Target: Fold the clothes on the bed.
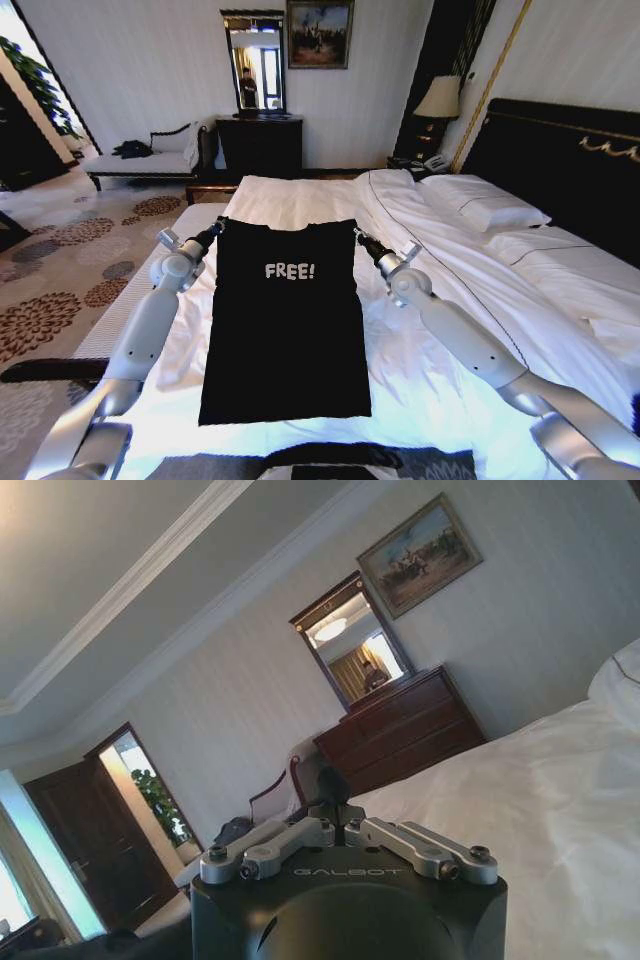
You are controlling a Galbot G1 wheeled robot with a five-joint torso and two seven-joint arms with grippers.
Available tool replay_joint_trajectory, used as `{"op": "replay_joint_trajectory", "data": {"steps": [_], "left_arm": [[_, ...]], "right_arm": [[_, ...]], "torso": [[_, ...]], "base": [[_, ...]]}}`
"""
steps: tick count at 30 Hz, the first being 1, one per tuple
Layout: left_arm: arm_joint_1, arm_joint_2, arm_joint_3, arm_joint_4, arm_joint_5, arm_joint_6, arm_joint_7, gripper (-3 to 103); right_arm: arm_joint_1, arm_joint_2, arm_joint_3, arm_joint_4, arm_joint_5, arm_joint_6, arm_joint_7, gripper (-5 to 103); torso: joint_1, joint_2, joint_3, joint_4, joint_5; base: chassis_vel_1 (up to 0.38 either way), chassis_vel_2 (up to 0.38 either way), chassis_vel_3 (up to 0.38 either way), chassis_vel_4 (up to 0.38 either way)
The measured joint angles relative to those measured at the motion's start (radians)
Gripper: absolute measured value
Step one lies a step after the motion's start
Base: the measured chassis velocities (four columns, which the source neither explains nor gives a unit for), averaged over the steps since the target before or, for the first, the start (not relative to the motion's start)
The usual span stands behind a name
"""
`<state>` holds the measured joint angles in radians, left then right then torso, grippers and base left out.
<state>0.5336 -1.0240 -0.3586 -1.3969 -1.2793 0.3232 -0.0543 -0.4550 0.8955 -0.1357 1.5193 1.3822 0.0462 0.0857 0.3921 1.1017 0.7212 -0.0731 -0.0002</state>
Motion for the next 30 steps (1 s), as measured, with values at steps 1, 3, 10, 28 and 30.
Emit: {"op": "replay_joint_trajectory", "data": {"steps": [1, 3, 10, 28, 30], "left_arm": [[0.004, 0.001, 0.001, -0.005, 0.001, -0.001, -0.001, 2], [0.038, 0.006, -0.001, -0.04, 0.008, -0.002, -0.005, 2], [0.218, 0.036, -0.045, -0.202, 0.04, -0.009, -0.017, 2], [0.855, 0.077, -0.262, -0.643, 0.173, 0.09, -0.142, 2], [0.917, 0.075, -0.29, -0.672, 0.194, 0.106, -0.143, 2]], "right_arm": [[-0.004, 0.003, 0.006, 0.0, -0.001, 0.0, 0.002, 0], [-0.032, 0.006, 0.024, 0.016, -0.009, 0.004, 0.008, 0], [-0.144, -0.017, 0.093, 0.146, -0.03, 0.008, 0.028, 0], [-0.812, -0.089, 0.456, 0.554, -0.059, -0.101, 0.195, 0], [-0.896, -0.084, 0.489, 0.589, -0.074, -0.105, 0.2, 0]], "torso": [[0.0, 0.0, 0.0, 0.0, 0.0002], [0.0, 0.0, 0.0, -0.0003, 0.0003], [0.0, 0.0, 0.0, -0.0002, 0.0003], [0.0, 0.0, 0.0, -0.0001, 0.0], [0.0, 0.0, 0.0, -0.0004, 0.0005]], "base": [[0.0, 0.0, 0.0, 0.0], [0.0, 0.0, 0.0, 0.0], [0.0, 0.0, 0.0, 0.0], [0.0, 0.0, 0.0, 0.0], [0.0, 0.0, 0.0, 0.0]]}}
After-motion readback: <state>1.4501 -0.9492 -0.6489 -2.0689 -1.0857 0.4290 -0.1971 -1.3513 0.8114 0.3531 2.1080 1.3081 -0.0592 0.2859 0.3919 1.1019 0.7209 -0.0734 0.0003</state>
